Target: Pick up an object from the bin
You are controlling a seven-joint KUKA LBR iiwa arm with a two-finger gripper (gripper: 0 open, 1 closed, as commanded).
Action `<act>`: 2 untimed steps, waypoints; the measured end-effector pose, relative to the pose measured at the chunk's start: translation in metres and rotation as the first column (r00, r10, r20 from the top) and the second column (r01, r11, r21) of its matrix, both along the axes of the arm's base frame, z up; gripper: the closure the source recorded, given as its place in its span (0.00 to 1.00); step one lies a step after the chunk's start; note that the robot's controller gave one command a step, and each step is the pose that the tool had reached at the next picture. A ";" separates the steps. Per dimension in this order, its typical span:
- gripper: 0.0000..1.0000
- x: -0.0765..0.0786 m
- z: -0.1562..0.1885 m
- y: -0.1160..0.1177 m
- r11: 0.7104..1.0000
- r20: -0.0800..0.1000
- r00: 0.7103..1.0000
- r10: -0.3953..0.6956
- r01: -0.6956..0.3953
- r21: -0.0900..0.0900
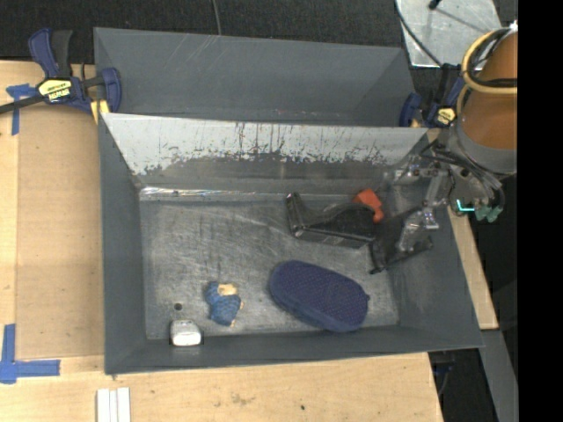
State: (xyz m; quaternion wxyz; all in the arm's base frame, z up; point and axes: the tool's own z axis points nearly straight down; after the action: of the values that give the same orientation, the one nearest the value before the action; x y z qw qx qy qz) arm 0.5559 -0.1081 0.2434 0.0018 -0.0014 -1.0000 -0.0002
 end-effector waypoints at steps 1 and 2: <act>0.00 0.046 -0.144 -0.027 0.990 0.000 0.990 0.144 -0.144 0.001; 0.00 0.072 -0.164 -0.011 0.990 -0.008 0.990 0.139 -0.139 -0.010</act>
Offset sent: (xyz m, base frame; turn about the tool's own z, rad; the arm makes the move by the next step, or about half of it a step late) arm 0.0466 -0.0262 -0.1402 -0.1455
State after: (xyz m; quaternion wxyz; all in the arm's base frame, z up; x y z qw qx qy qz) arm 0.6279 -0.1195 0.0792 0.0053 0.0683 -0.9976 0.0050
